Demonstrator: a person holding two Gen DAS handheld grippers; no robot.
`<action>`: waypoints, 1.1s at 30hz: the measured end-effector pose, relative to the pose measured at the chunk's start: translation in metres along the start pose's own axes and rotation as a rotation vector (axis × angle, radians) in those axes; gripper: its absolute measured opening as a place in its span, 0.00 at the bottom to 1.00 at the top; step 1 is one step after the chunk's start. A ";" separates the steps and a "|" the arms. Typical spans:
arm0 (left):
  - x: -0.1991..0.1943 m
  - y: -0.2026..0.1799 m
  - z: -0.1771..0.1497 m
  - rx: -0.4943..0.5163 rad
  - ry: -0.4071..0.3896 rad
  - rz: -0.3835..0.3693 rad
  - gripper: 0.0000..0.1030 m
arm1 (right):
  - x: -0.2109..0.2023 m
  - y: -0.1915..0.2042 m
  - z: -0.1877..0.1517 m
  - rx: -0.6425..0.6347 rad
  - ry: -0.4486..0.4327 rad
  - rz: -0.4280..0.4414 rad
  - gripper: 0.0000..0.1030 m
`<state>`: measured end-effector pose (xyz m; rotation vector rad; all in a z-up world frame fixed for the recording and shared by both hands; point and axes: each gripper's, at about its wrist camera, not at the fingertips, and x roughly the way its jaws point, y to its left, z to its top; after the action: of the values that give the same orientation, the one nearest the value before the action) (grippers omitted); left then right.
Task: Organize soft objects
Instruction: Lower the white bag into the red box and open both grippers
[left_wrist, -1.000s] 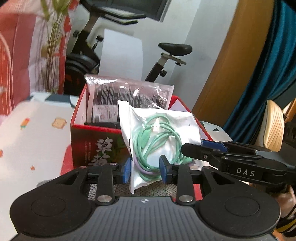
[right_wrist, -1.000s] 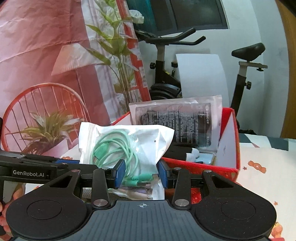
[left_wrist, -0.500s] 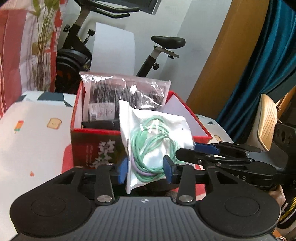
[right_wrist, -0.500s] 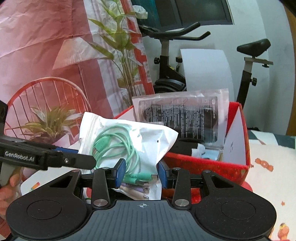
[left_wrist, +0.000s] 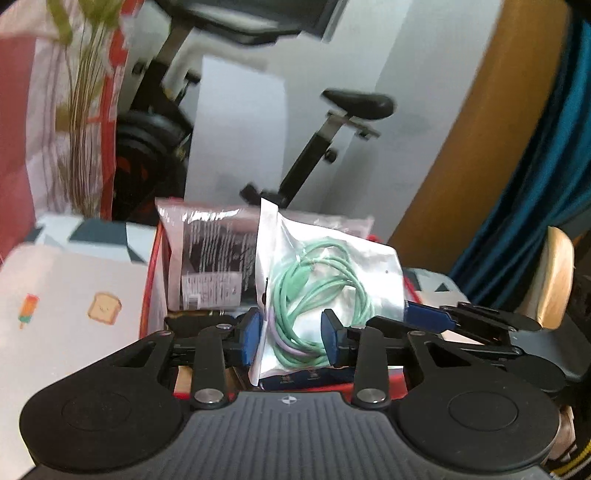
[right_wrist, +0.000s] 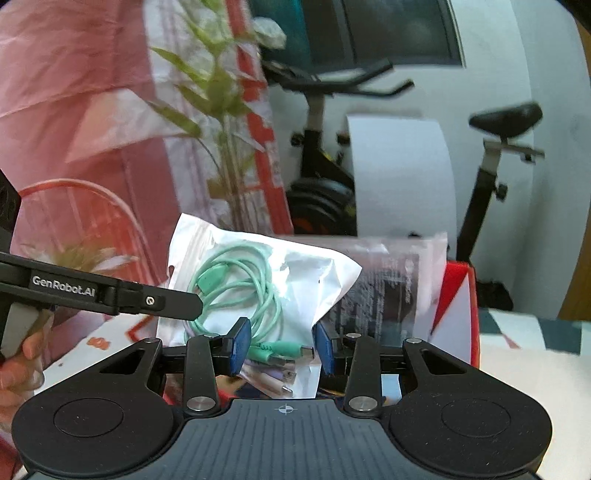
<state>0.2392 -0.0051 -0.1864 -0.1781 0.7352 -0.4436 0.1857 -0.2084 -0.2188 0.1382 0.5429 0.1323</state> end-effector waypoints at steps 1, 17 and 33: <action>0.009 0.002 0.001 -0.007 0.024 0.001 0.36 | 0.007 -0.005 0.001 0.019 0.023 -0.002 0.35; 0.062 0.015 -0.005 0.033 0.184 0.034 0.37 | 0.048 -0.050 -0.020 0.174 0.214 -0.085 0.37; -0.021 -0.027 -0.019 0.270 -0.068 0.175 0.84 | -0.015 -0.024 -0.018 0.039 0.060 -0.117 0.76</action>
<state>0.2029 -0.0200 -0.1791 0.1237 0.6112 -0.3637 0.1660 -0.2331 -0.2308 0.1407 0.6121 0.0118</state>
